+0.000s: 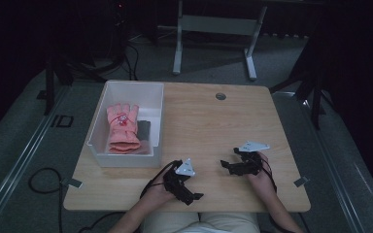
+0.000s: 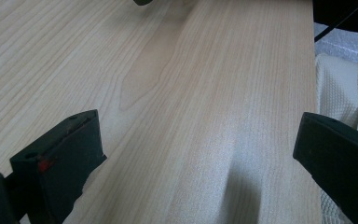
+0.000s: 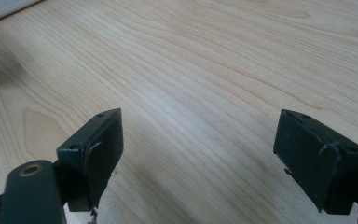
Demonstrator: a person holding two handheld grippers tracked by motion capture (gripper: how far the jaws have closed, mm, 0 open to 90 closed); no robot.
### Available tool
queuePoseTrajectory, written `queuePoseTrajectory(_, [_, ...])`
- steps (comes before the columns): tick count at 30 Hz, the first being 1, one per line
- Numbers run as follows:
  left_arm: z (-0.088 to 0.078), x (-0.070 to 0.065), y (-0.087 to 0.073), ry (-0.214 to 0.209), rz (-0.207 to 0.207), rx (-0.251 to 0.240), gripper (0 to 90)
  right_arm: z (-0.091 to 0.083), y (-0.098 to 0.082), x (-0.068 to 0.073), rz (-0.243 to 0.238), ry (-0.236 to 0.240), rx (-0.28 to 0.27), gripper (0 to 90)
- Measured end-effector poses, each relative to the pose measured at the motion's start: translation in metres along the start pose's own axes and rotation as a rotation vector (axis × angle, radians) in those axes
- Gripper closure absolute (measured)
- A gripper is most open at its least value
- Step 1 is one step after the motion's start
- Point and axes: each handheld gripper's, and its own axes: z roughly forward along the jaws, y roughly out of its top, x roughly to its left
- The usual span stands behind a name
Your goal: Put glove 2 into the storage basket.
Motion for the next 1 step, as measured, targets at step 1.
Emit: queuePoseTrajectory(1, [0.0002, 0.0001, -0.0002, 0.000, -0.002, 0.000, 1.1, 0.0000, 0.0000, 0.0000, 0.000, 0.000, 0.000, 15.7])
